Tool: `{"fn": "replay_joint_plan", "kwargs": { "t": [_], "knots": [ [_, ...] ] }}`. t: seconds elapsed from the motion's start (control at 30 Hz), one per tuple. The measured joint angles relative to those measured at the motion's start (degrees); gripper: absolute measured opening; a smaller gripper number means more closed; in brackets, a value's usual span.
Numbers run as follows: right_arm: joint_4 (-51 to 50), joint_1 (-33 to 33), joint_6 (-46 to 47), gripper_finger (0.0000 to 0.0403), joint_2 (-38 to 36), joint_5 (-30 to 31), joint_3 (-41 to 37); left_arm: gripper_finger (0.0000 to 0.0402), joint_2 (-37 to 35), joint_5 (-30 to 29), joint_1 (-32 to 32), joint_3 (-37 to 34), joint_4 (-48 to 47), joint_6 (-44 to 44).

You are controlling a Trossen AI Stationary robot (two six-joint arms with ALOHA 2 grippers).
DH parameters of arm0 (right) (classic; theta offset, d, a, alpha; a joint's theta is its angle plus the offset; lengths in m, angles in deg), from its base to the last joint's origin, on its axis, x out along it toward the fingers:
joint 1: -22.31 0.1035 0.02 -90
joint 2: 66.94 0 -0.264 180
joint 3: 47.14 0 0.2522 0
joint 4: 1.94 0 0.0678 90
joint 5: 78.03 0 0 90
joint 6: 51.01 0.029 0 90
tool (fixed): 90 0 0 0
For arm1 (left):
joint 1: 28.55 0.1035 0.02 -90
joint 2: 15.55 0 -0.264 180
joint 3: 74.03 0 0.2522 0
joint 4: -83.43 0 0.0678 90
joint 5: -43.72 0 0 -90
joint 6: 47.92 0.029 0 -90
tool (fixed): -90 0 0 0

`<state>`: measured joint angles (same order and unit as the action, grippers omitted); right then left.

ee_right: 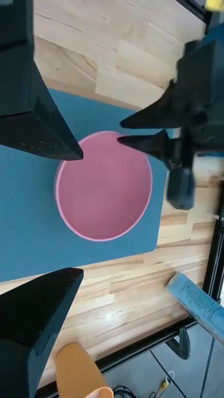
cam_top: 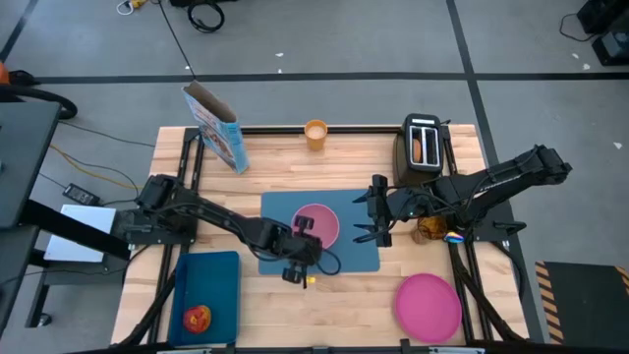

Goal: Arrange a breakfast setting
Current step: Put the pink plate on the blue tablemat to the bottom left of the pink bowl

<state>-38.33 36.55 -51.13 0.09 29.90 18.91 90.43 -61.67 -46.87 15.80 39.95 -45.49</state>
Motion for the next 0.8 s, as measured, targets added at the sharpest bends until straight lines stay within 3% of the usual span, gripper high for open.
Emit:
{"fn": "replay_joint_plan", "kwargs": {
  "t": [0.1, 0.27, 0.37, 0.53, 0.8],
  "knots": [
    [-1.01, -0.02, 1.62, 0.0307, 0.00, 1.70, 0.00, 0.0110, 0.00, -0.09, -1.05, 4.31, -6.80, -0.59],
    [-4.53, -0.49, 8.80, 0.0301, -0.14, 10.76, 0.00, 0.0110, -1.83, -0.52, -4.29, 9.13, -13.80, -1.83],
    [-9.19, -0.47, 12.06, 0.0298, -0.78, 10.26, 0.00, 0.0110, -5.48, -2.46, -6.66, 7.11, -11.24, -1.77],
    [-8.97, 4.38, 16.79, 0.0292, -1.14, 2.33, 0.02, 0.0110, -12.05, -4.00, -9.30, -0.31, -1.54, -1.97],
    [-5.82, 16.75, 19.89, 0.0290, 4.15, 3.58, 3.08, 0.0110, -15.52, -5.51, -9.87, -8.13, 0.97, -10.52]
  ]
}}
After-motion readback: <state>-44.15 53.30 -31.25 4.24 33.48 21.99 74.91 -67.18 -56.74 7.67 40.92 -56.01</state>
